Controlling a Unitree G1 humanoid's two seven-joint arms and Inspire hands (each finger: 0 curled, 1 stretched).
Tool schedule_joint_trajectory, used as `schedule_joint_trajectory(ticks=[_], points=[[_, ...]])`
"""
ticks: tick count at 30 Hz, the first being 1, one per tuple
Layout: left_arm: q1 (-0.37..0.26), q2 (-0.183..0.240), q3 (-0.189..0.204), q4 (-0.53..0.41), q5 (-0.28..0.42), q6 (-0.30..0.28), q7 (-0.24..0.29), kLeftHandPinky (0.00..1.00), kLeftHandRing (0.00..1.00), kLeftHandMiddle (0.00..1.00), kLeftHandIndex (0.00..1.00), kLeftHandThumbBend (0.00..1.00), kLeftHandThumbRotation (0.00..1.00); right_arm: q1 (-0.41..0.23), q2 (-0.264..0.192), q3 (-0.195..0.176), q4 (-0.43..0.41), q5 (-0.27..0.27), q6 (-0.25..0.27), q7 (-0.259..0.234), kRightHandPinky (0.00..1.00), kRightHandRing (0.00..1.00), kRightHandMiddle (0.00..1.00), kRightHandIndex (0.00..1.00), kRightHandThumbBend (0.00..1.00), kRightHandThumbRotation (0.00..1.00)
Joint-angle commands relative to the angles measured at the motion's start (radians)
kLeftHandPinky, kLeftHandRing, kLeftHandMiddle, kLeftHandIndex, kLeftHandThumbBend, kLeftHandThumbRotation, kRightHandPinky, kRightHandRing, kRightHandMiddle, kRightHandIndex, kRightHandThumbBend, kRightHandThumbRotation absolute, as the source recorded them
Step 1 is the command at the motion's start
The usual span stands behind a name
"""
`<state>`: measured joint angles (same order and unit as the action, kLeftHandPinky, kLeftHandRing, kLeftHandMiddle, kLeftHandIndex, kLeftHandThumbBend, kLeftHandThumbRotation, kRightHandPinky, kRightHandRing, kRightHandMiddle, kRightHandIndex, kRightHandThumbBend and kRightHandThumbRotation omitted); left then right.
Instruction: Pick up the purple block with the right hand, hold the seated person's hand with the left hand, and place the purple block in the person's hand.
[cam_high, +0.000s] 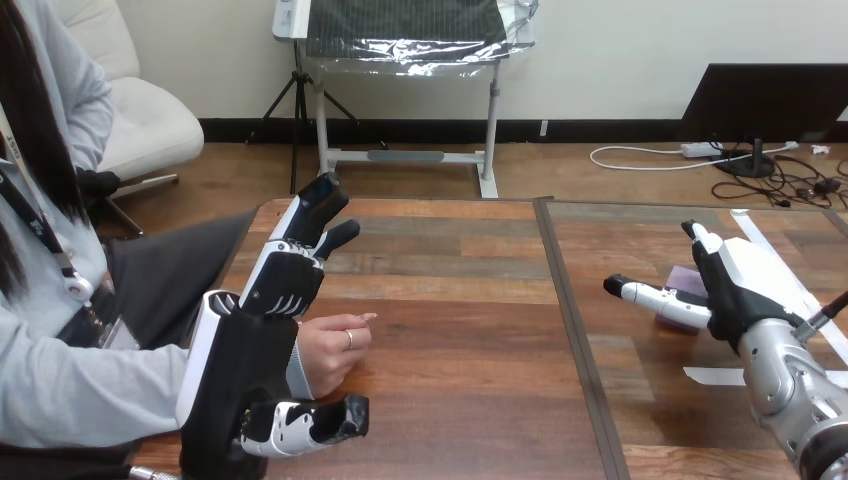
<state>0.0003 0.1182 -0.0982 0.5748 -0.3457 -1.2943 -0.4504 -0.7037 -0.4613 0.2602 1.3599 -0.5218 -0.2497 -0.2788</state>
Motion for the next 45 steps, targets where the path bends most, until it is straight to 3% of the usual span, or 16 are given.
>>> schedule_joint_trajectory(ticks=[1, 16, 45], points=[[-0.037, 0.002, 0.004, -0.038, -0.006, -0.012, -0.005, 0.88, 0.95, 0.96, 0.93, 1.00, 0.64, -0.110, -0.018, 0.005, -0.007, -0.013, 0.002, -0.026, 1.00, 1.00, 1.00, 1.00, 1.00, 0.89], [-0.029, 0.000, 0.002, -0.044, -0.009, -0.012, -0.004, 0.87, 0.95, 0.96, 0.93, 1.00, 0.64, -0.132, -0.023, 0.019, -0.004, -0.043, 0.030, -0.013, 1.00, 1.00, 1.00, 1.00, 1.00, 0.88], [0.000, -0.003, 0.008, -0.075, 0.009, 0.008, 0.011, 0.86, 0.95, 0.95, 0.93, 1.00, 0.64, -0.158, -0.023, 0.053, 0.009, -0.087, 0.108, 0.067, 1.00, 1.00, 1.00, 1.00, 1.00, 0.90]])
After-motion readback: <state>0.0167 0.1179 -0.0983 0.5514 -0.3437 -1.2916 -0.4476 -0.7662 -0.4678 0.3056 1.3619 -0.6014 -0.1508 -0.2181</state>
